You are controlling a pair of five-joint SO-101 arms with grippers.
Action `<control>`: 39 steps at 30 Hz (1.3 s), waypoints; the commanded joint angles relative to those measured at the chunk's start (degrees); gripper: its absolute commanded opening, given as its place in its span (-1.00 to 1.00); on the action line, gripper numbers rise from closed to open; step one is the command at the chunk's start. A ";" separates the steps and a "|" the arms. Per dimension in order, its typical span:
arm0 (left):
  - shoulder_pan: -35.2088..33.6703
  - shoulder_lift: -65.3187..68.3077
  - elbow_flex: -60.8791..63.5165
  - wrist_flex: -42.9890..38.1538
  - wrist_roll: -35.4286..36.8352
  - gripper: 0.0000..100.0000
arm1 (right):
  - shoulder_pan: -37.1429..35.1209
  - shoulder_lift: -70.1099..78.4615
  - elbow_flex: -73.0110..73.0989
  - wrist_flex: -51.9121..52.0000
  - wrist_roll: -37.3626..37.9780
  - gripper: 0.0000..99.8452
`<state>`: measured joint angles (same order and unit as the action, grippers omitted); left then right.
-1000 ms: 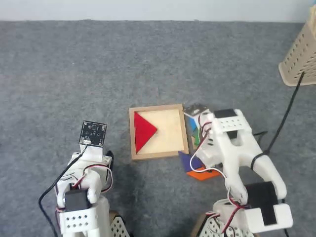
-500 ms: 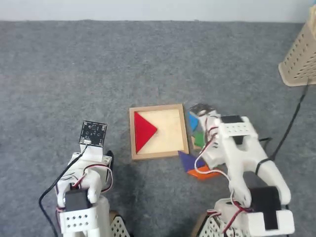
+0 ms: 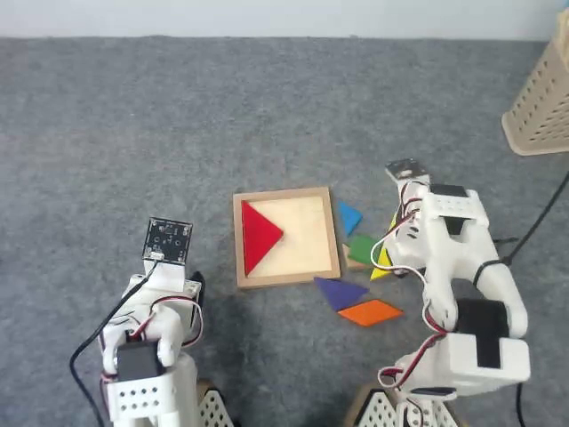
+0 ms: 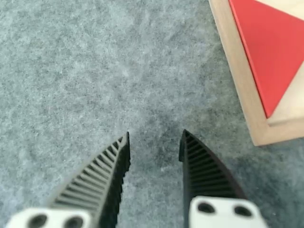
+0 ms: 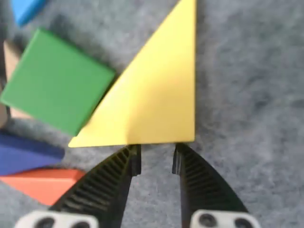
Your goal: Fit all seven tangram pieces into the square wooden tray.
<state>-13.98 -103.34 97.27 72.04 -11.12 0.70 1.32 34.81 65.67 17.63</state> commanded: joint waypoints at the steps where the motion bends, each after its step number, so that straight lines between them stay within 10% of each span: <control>1: 0.00 -0.35 -0.66 0.26 -0.26 -0.66 | 0.48 -6.11 -3.60 -0.22 -4.13 -0.72; 12: 0.00 -0.35 -0.66 0.26 -0.26 -0.66 | -7.60 -8.84 -9.76 4.79 -18.29 -0.57; 39: 0.00 -0.35 -0.66 0.26 -0.26 -0.66 | -3.47 14.99 -28.75 9.89 -16.44 -0.50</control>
<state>-13.98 -103.34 97.27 72.04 -11.12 -3.43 17.49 11.43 71.82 -0.31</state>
